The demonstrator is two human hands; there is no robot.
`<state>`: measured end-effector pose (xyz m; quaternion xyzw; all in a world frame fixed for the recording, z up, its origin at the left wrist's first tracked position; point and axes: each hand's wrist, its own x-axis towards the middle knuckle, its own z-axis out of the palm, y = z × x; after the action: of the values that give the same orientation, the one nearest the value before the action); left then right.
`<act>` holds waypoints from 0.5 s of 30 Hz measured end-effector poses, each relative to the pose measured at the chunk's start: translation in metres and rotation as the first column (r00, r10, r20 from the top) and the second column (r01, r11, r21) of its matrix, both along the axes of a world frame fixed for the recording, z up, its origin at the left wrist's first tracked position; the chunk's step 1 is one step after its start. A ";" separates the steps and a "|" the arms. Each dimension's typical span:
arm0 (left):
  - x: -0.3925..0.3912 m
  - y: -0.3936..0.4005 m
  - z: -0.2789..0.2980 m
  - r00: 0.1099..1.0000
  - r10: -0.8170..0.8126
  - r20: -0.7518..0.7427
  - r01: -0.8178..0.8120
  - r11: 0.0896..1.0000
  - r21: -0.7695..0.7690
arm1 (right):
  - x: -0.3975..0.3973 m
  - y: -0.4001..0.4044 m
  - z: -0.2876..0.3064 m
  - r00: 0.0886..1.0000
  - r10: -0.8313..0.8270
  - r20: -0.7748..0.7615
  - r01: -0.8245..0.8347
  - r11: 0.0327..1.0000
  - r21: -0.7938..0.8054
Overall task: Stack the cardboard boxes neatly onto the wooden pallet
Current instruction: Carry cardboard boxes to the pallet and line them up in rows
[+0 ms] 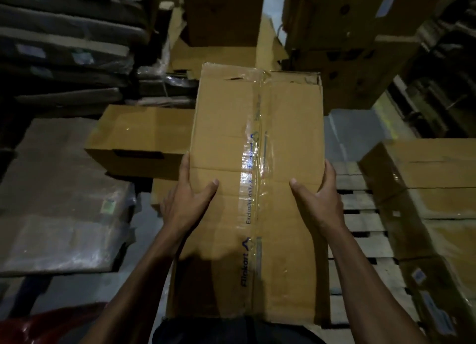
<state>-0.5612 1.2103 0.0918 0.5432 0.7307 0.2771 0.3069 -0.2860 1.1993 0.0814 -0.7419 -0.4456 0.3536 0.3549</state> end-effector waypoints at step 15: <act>0.088 0.301 -0.022 0.831 -0.549 0.090 0.555 0.829 -0.070 | 0.041 0.156 -0.010 0.830 -0.555 0.051 0.557 0.826 -0.081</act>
<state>-0.4728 1.5113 0.0698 0.7067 0.5442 0.1599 0.4229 -0.2448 1.3549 0.0716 -0.8595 -0.1980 0.2457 0.4020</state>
